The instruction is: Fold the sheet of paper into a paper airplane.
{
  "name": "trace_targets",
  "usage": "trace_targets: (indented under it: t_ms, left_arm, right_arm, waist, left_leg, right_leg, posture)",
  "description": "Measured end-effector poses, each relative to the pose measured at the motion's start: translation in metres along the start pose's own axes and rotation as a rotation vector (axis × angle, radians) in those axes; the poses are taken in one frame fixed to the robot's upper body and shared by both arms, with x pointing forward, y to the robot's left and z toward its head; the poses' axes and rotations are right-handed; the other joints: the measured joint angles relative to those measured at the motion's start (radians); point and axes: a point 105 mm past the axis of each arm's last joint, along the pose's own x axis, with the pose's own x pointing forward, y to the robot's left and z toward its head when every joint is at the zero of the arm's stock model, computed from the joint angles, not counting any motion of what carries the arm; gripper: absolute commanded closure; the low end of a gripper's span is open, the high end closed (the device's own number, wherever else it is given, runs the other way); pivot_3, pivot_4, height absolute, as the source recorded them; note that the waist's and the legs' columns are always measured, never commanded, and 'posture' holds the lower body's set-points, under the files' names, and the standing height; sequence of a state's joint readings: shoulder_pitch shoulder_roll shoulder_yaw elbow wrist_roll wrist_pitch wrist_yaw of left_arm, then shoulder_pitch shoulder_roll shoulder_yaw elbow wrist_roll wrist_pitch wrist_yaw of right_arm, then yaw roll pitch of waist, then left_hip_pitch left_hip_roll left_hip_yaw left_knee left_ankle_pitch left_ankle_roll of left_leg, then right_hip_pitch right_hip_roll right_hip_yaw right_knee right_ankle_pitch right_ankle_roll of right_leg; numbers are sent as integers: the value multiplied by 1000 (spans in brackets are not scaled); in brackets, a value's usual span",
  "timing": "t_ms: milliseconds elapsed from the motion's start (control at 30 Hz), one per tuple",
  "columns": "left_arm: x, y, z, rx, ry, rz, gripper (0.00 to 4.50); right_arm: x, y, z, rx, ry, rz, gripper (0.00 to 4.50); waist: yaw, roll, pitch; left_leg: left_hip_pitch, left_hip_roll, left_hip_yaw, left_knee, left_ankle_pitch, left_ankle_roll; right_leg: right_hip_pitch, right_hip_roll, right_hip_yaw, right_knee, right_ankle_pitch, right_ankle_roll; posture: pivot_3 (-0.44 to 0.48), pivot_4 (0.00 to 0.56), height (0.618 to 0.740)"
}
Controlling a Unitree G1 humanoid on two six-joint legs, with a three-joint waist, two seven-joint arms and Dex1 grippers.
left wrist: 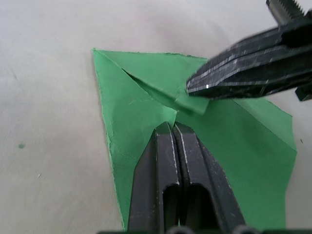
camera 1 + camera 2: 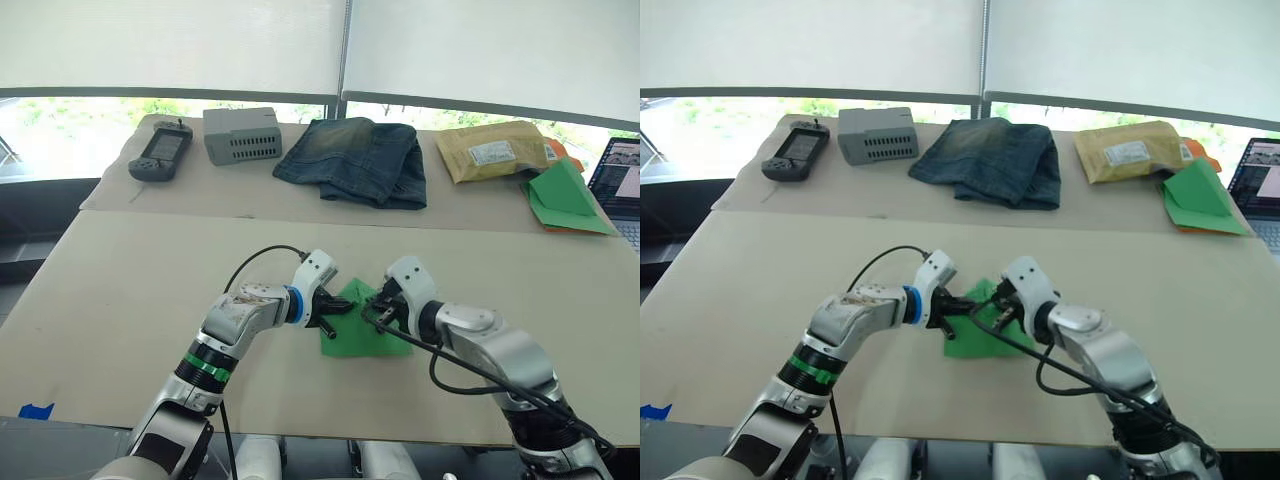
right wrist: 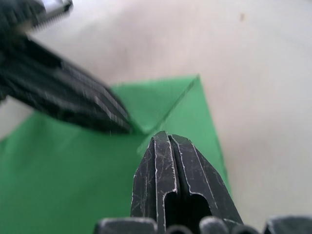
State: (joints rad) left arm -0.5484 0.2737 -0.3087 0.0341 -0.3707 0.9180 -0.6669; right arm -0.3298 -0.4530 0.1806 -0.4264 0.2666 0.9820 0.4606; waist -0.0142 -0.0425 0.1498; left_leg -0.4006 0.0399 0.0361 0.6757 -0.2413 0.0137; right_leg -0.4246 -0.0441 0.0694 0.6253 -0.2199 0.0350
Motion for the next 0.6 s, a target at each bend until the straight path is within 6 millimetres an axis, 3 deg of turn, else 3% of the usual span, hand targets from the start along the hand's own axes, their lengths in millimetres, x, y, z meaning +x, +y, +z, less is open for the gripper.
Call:
trace_targets:
  t_ms: [67, 233, 600]
  left_arm:
    - [1, -1, 0, 1, -1, -2, 4453]
    - [1, -1, 0, 2, -2, -2, 4453]
    - [-1, -2, 1, -5, 3, 0, 4453]
  right_arm:
    - [4, 0, 11, -5, -38, 11, 4500]
    - [21, -13, 13, 1, -35, 17, 4500]
    - [41, -3, -2, -38, 0, 122, 4500]
  waist:
    - [2, 0, 0]
    - [1, 0, 0]
    - [-2, 0, 0]
  left_leg:
    - [0, 0, 0, 0, 0, 0]
    - [-1, -1, 0, 1, 0, 0]
    - [-2, -1, 0, 0, 0, 0]
  right_leg:
    - [0, 0, 0, 0, 0, 0]
    - [0, -1, 1, 0, 1, 1]
    - [-1, 0, 0, 0, 3, -4]
  posture:
    - [0, 150, 734]
    - [0, 150, 734]
    - [0, 150, 734]
